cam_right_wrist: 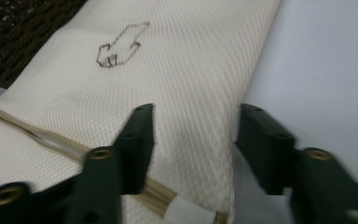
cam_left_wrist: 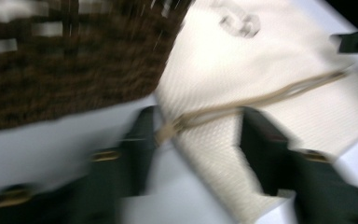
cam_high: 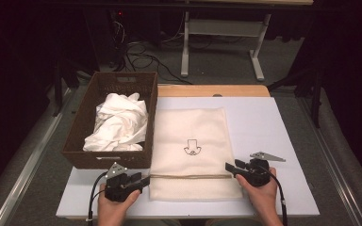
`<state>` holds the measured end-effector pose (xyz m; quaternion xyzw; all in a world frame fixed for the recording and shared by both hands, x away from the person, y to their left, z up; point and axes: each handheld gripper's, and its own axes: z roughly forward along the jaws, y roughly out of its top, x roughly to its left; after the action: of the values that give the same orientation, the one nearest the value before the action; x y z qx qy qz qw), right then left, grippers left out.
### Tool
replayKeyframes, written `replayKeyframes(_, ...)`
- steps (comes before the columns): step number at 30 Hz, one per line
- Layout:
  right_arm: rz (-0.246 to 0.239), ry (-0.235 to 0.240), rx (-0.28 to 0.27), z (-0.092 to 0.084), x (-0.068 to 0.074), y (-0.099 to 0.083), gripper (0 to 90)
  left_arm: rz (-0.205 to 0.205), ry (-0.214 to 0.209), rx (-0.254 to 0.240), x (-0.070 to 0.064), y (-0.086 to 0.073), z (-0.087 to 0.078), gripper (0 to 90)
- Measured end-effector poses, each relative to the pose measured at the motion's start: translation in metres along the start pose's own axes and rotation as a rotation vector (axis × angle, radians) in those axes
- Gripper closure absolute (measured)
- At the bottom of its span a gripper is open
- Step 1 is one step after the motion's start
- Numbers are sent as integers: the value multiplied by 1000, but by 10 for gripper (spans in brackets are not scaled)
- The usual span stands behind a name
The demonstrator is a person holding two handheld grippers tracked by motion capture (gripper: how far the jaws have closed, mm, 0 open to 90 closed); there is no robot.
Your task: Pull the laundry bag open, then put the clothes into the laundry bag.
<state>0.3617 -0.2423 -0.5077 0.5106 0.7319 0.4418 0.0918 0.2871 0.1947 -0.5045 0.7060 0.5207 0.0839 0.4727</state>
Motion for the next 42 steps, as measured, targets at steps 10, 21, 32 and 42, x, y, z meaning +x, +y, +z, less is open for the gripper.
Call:
replayKeyframes(10, -84, 60, -69, -17, 7, 16, 3, 49, 31, -25, -1, 2, -12, 1)
replayKeyframes(21, -164, 92, -45, -13, 23, 18, 3, 53, 39, -27, 2, 3, -15, 1)
replayKeyframes(32, -372, 113, 67, 24, 63, 43, 2, 44, 48, -43, 6, 3, -22, 2)
replayKeyframes(42, -466, 105, 186, 68, 74, 37, 2, 65, 34, -23, 0, 0, -21, 2)
